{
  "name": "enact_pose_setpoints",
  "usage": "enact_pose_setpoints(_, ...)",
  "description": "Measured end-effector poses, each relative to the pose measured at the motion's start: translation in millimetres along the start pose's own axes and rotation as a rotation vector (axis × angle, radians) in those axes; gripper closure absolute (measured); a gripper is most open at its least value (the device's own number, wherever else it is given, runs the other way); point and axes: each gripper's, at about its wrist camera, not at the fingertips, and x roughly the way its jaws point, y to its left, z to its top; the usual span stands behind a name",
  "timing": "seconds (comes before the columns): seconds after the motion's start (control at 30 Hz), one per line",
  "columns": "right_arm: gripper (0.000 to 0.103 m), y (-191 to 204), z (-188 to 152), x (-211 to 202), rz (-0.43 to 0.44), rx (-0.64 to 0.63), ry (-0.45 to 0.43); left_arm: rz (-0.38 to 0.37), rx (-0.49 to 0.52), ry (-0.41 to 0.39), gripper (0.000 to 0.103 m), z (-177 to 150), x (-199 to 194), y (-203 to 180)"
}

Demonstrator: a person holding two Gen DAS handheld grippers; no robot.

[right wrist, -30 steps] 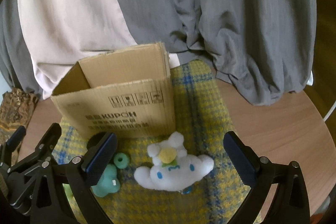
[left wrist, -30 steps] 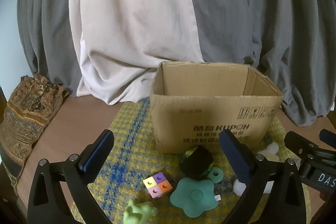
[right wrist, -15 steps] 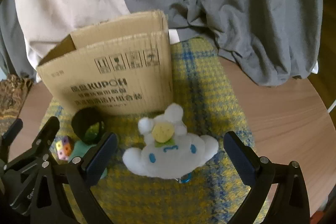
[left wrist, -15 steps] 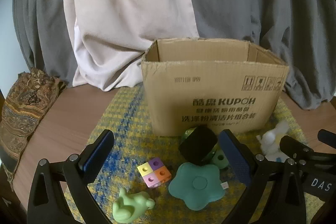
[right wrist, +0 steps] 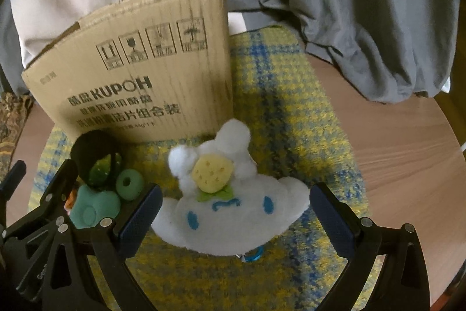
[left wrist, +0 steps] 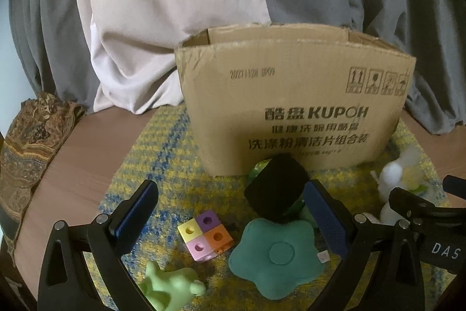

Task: Organize objects
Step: 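Grasp the white plush bunny with the right gripper while the left grasps the black-green ball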

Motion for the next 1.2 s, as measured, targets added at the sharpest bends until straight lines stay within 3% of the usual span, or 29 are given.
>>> enact_pose_setpoints(0.23,0.003,4,1,16,0.02,0.004,0.037,-0.002,0.002,0.01,0.001,-1,12,2)
enact_pose_setpoints(0.3,0.01,4,0,18,0.031,0.007,0.036,-0.019,0.008,0.01,0.001,-1,14,0)
enact_pose_setpoints(0.37,0.025,5,0,19,0.026,-0.005,0.033,-0.036,0.017,0.007,0.001,-2,13,-4)
enact_pose_setpoints(0.43,0.028,6,0,17,0.024,-0.019,0.023,-0.045,0.027,0.003,0.001,-2,14,-10)
enact_pose_setpoints(0.9,0.031,-15,0,2,0.036,0.023,-0.012,-0.097,0.023,0.045,0.002,-2,30,-30)
enact_pose_setpoints(0.97,0.031,-17,1,0,0.034,0.024,-0.017,-0.11,0.025,0.042,0.008,-2,29,-31)
enact_pose_setpoints(1.03,0.031,-18,1,0,0.031,0.026,-0.022,-0.116,0.03,0.049,0.029,-2,30,-34)
enact_pose_setpoints(1.13,0.031,-19,-1,-3,0.024,0.029,-0.032,-0.107,0.043,0.055,0.046,-2,31,-36)
enact_pose_setpoints(1.2,0.031,-19,-1,-6,0.021,0.031,-0.04,-0.103,0.054,0.051,0.048,-1,29,-37)
